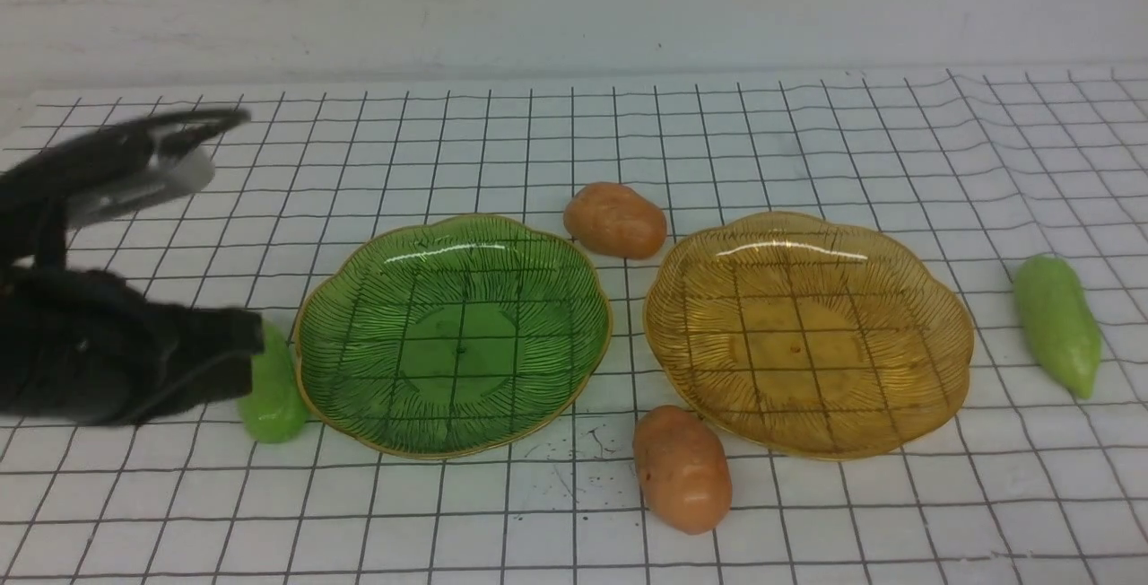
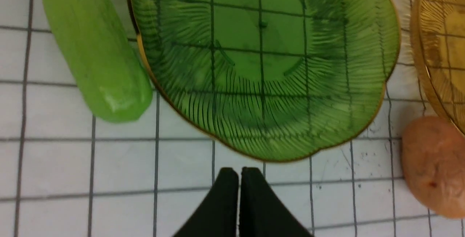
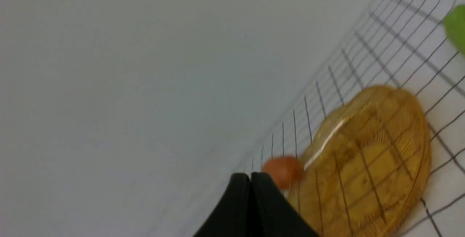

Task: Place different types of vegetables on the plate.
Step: 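Put the green cucumber next to the left plate into that plate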

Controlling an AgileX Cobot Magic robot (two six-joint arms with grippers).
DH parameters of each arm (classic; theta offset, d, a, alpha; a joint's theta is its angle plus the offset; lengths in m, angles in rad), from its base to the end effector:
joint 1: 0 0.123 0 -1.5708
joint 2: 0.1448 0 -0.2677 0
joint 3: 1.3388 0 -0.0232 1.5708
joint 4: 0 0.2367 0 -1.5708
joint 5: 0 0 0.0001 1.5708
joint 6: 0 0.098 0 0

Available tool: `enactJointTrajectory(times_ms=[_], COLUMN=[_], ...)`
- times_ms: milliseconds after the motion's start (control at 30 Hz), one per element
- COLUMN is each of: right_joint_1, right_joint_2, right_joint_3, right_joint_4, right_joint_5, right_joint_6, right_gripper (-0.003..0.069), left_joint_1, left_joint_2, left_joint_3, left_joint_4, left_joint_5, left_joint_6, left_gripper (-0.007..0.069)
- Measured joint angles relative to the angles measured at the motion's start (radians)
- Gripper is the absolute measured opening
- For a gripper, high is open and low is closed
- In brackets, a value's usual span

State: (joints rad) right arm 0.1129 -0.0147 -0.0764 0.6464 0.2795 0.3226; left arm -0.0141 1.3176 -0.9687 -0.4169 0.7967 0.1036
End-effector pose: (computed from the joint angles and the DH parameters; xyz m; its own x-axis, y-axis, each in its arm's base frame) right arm 0.0577 0.0230 0.2179 -0.2516 0.7788 -0.5746 -0.1226 0.5633 0.8171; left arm 0.2548 -0.0320 0.2706 -0.8649 -0.1748 -0.4706 -0.0024 0.9388 -0.3443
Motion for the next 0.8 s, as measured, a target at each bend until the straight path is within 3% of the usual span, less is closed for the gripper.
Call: enactJointTrajectory(times_ms=[133, 400, 567, 800], right_joint_1=[0.062, 0.095, 0.095, 0.095], right_joint_2=[0.029, 0.339, 0.426, 0.438], right_joint_3=[-0.211, -0.601, -0.677, -0.683], right_joint_4=[-0.142, -0.536, -0.636, -0.587], right_joint_5=[0.261, 0.887, 0.974, 0.943], right_joint_6=[-0.114, -0.121, -0.121, -0.121], right_gripper=[-0.0013, -0.0013, -0.0013, -0.0013], left_joint_1=[0.034, 0.068, 0.068, 0.068], left_joint_2=[0.214, 0.431, 0.434, 0.448], left_joint_3=[-0.186, -0.396, -0.407, -0.408], left_joint_4=[-0.002, 0.077, 0.189, 0.311], left_joint_5=[0.095, 0.236, 0.239, 0.207], left_joint_6=[0.0, -0.005, -0.066, -0.128], left_gripper=[-0.0008, -0.0008, -0.0008, 0.0008])
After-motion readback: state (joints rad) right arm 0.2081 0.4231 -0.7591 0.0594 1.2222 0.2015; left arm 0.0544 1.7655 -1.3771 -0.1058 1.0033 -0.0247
